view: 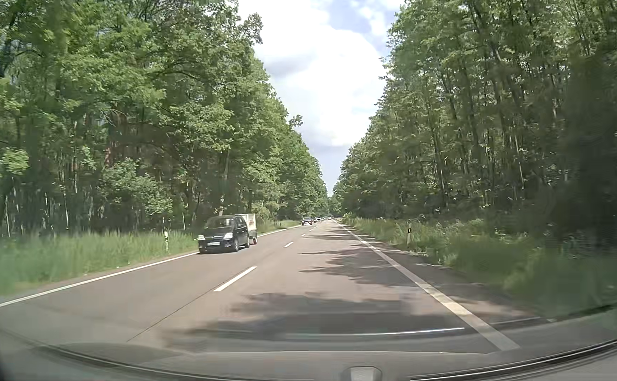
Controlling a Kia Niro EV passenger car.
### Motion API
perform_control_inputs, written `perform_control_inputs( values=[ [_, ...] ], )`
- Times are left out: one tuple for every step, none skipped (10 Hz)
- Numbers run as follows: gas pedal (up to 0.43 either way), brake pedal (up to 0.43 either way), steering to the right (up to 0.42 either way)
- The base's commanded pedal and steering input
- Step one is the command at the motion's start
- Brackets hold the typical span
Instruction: Follow the waypoints while adhering to traffic rules and regulations
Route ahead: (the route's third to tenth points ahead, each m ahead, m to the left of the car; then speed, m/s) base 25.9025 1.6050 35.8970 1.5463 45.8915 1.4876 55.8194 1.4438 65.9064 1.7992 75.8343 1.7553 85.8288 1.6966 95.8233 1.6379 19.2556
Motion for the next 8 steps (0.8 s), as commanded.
perform_control_inputs(
  values=[
    [0.13, 0.037, 0.0],
    [0.13, 0.037, 0.0],
    [0.13, 0.037, -0.001],
    [0.13, 0.037, 0.0],
    [0.13, 0.037, 0.0],
    [0.13, 0.037, -0.001],
    [0.13, 0.037, 0.0],
    [0.13, 0.03, -0.001]
  ],
)
